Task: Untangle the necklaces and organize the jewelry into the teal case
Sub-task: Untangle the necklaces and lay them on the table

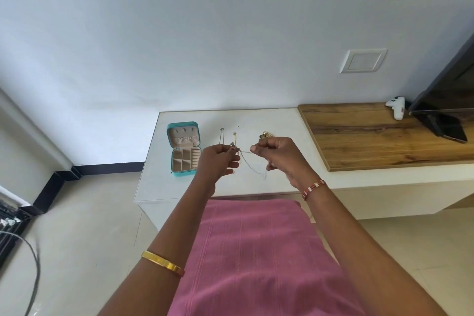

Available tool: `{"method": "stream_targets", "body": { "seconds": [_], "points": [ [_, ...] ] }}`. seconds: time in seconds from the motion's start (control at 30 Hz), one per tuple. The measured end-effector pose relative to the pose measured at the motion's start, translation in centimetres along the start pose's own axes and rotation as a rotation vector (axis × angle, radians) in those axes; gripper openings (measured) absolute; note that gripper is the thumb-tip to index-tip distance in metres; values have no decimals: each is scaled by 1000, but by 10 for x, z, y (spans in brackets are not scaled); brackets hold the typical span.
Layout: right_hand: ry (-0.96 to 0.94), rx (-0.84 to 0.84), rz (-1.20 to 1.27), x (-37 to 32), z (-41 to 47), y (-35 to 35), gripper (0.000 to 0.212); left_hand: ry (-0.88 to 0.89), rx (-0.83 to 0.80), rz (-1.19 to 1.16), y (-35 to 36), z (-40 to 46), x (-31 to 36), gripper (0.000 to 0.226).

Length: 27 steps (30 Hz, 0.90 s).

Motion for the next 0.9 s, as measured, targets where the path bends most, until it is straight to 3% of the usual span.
{"method": "stream_targets", "body": {
  "seconds": [0.2, 0.3, 0.57, 0.67, 0.83, 0.9],
  "points": [
    [-16, 3, -149, 4, 8, -18, 18, -133, 48, -227, -13, 2, 0, 22],
    [-31, 89, -87, 3, 14, -24, 22, -169, 54, -252, -16, 5, -3, 23],
    [56, 277, 348, 7, 40, -56, 28, -181, 32, -83, -24, 18, -14, 17],
    [106, 244, 525, 9, 47, -63, 30, -173, 77, -65, -27, 20, -18, 17],
    [175, 105, 1044, 18, 51, -70, 41, -229, 164, -243, -28, 20, -26, 26],
    [159, 93, 1132, 21, 52, -72, 46, -251, 187, -279, -29, 20, -29, 28]
  ]
}}
Point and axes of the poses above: each hand's wrist, its own z-axis towards the middle knuckle, its own y-axis out of the palm, x = y × z, the point moved 3 cm from there along z, towards the middle knuckle, and after that the axes turned 8 degrees about y, right-handed, at the moved point
